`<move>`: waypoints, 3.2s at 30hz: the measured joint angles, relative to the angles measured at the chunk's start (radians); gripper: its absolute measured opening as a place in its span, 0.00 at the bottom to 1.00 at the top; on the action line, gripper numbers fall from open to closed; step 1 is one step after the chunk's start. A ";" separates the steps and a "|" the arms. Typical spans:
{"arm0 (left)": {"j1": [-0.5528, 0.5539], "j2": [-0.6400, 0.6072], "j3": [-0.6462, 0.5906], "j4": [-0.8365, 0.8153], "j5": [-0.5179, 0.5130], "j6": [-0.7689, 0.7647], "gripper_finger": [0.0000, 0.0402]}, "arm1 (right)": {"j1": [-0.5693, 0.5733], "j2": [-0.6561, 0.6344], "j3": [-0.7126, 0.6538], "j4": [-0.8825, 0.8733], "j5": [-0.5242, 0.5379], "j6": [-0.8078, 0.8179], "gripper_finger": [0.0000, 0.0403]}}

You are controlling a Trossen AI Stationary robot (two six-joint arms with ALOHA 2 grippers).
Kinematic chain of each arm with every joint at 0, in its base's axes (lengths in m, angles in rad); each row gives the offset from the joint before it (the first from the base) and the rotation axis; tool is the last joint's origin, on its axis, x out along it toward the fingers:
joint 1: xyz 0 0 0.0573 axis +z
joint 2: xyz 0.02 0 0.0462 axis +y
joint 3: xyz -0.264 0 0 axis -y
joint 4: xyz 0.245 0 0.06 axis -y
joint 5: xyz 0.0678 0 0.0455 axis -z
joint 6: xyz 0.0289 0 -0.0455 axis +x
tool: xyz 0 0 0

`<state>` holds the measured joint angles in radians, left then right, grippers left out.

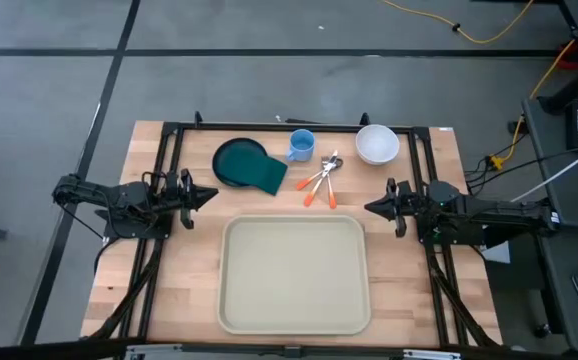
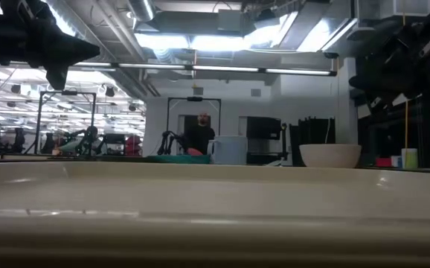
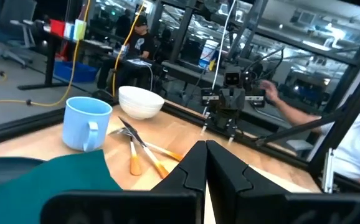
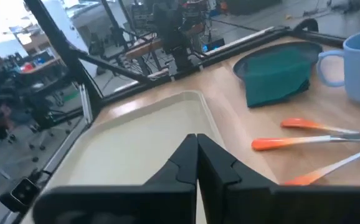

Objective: Set up tray
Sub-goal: Put the blue mug on the top left of the light brown serving tray

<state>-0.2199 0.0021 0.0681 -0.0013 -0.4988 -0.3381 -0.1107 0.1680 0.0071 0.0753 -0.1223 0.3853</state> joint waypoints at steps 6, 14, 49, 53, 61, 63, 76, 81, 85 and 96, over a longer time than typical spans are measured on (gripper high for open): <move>0.000 0.000 0.000 0.047 -0.030 -0.031 0.01 | 0.000 0.000 0.000 0.112 0.113 0.008 0.01; 0.000 0.000 -0.002 0.555 -0.049 0.188 0.01 | 0.000 0.000 0.000 0.501 0.262 -0.049 0.01; 0.000 0.664 1.207 0.040 -0.075 0.748 0.01 | 0.000 0.501 1.245 -0.100 0.402 -0.446 0.01; 0.000 0.725 1.286 -0.100 -0.048 0.695 0.01 | 0.000 0.636 1.403 -0.244 0.402 -0.441 0.01; 0.000 0.795 1.381 -0.347 -0.085 0.583 0.01 | 0.000 0.829 1.667 -0.544 0.451 -0.437 0.01; 0.000 0.805 1.394 -0.358 -0.086 0.570 0.01 | 0.000 0.861 1.713 -0.584 0.451 -0.434 0.01; 0.008 0.876 1.397 -0.489 -0.474 0.509 0.01 | -0.095 1.015 1.778 -0.941 0.630 -0.202 0.01; 0.064 0.896 1.397 -0.589 -0.456 0.430 0.01 | -0.149 1.081 1.778 -1.011 0.598 -0.184 0.01; 0.137 0.915 1.397 -0.679 -0.328 0.345 0.01 | -0.188 1.130 1.778 -1.022 0.511 -0.183 0.01; 0.422 1.001 1.397 -0.831 -0.015 0.222 0.01 | -0.261 1.216 1.778 -1.029 0.358 -0.184 0.01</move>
<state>0.2020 1.0033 1.4654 -0.8320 -0.5141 -0.1163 -0.3716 1.3840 1.7851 -0.9539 0.2358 0.2008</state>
